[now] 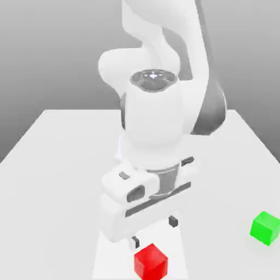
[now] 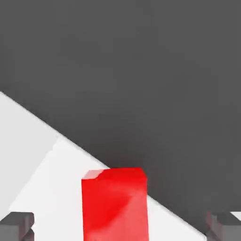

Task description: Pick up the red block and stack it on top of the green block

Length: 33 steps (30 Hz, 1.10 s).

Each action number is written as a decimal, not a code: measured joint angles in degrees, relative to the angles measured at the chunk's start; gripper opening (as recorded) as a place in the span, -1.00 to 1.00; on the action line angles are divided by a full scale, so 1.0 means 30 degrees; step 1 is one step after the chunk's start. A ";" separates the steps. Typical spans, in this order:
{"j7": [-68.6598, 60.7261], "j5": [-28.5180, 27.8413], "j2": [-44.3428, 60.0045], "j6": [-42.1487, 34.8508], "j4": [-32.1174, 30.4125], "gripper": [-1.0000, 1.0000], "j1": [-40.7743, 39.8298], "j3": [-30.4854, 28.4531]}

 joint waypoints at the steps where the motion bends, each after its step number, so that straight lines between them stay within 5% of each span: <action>1: -0.0161 0.0139 0.0687 0.0538 0.0085 0.00 -0.0089 0.0124; 3: -0.0467 0.0497 0.2080 0.1668 0.0288 0.00 -0.0344 0.0455; 4: -0.0566 0.0624 0.2546 0.2050 0.0359 -1.00 -0.0442 0.0577; 11: -0.0542 0.0586 0.2544 0.2021 0.0357 -1.00 -0.0458 0.0591; 16: -0.0001 -0.0345 -0.0291 -0.0339 -0.0104 -1.00 0.0065 0.0279; 27: -0.2566 -0.2342 -0.2431 -0.2181 -0.0420 -1.00 0.5313 0.5750; 32: -0.1982 -0.3715 0.0145 0.0229 -0.0302 -1.00 0.6282 0.5693; 33: -0.1861 -0.3888 0.0527 0.0585 -0.0282 1.00 0.6373 0.5585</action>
